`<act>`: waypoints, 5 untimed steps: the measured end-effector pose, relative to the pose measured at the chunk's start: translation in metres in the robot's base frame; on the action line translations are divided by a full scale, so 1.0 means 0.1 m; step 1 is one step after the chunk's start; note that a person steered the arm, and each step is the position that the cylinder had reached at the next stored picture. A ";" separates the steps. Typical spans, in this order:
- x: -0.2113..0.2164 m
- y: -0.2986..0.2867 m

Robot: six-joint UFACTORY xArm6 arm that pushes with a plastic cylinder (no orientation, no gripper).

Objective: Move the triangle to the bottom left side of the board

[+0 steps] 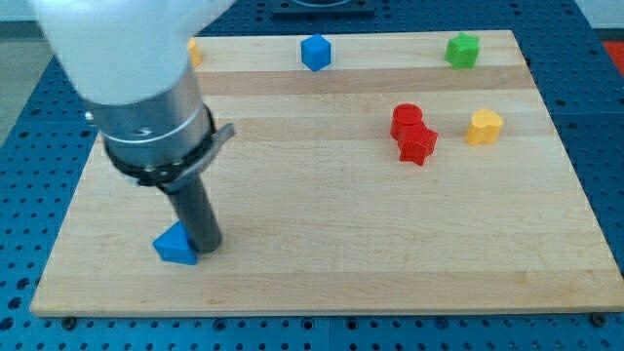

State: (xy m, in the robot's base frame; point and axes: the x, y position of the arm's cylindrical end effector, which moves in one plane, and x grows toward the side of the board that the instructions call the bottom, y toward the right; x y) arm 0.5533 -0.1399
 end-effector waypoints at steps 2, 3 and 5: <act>0.00 -0.43; 0.00 -0.43; -0.14 0.05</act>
